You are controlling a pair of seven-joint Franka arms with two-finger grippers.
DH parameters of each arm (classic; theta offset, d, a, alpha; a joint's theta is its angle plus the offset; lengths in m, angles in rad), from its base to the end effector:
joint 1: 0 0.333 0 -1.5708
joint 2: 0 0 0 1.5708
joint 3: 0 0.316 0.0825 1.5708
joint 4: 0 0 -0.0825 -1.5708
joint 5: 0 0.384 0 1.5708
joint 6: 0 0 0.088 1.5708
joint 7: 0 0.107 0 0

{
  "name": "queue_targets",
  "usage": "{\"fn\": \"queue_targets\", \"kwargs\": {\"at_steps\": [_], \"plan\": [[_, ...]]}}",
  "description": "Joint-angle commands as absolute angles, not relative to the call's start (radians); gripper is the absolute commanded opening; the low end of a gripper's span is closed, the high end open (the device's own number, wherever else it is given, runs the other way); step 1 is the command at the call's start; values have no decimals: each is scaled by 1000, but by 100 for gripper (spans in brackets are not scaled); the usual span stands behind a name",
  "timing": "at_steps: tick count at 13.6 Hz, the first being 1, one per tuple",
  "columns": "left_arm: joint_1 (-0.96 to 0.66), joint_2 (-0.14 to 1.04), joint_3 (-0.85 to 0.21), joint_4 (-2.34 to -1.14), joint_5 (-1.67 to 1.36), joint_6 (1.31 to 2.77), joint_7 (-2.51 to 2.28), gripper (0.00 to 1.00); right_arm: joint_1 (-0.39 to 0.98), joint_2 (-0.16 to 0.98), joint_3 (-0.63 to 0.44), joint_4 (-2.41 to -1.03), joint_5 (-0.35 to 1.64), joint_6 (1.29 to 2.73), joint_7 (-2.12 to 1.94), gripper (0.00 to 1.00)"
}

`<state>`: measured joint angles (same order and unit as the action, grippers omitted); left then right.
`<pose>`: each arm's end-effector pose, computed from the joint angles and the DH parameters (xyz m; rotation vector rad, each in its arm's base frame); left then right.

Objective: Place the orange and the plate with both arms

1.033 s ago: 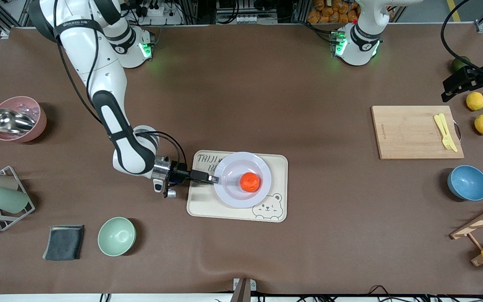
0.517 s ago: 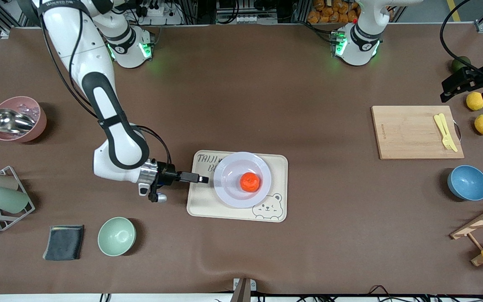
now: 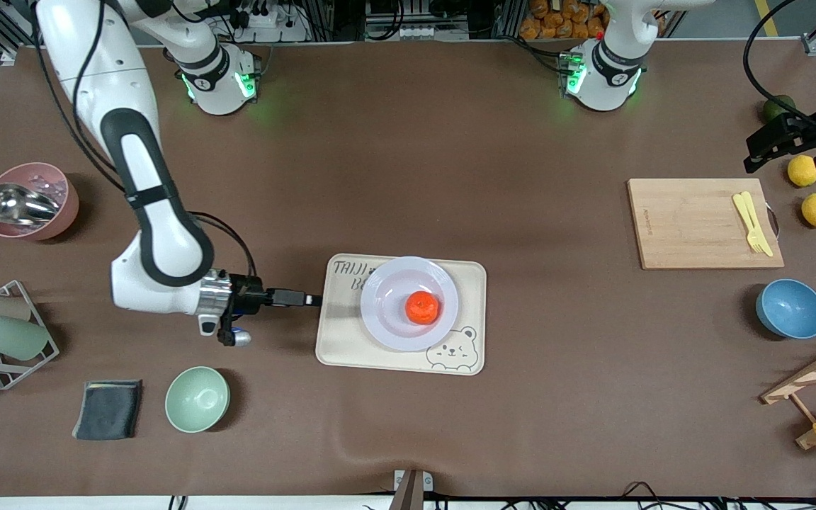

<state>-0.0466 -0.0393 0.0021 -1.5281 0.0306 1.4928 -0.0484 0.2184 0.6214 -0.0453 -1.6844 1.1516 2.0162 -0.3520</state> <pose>0.5340 -0.0203 0.6591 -3.1114 -0.0099 -0.0084 0.6481 0.1710 0.2427 -2.1923 0.1814 0.1949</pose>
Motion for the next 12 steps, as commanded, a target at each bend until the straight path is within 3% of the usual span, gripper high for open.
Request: {"fn": "queue_targets", "kwargs": {"at_steps": [1, 6, 12], "plan": [[-40, -66, -5, -1548, 12, 1502, -63, 100, 164, 597, -67, -1635, 1028, 1933, -310, 100], [-40, -64, -5, -1548, 12, 1502, -63, 100, 49, 536, -101, -1513, 748, 1760, -308, 100], [-38, -64, -5, -1548, 12, 1502, -63, 100, -46, 327, -135, -1476, 369, 1695, -316, 100]]}}
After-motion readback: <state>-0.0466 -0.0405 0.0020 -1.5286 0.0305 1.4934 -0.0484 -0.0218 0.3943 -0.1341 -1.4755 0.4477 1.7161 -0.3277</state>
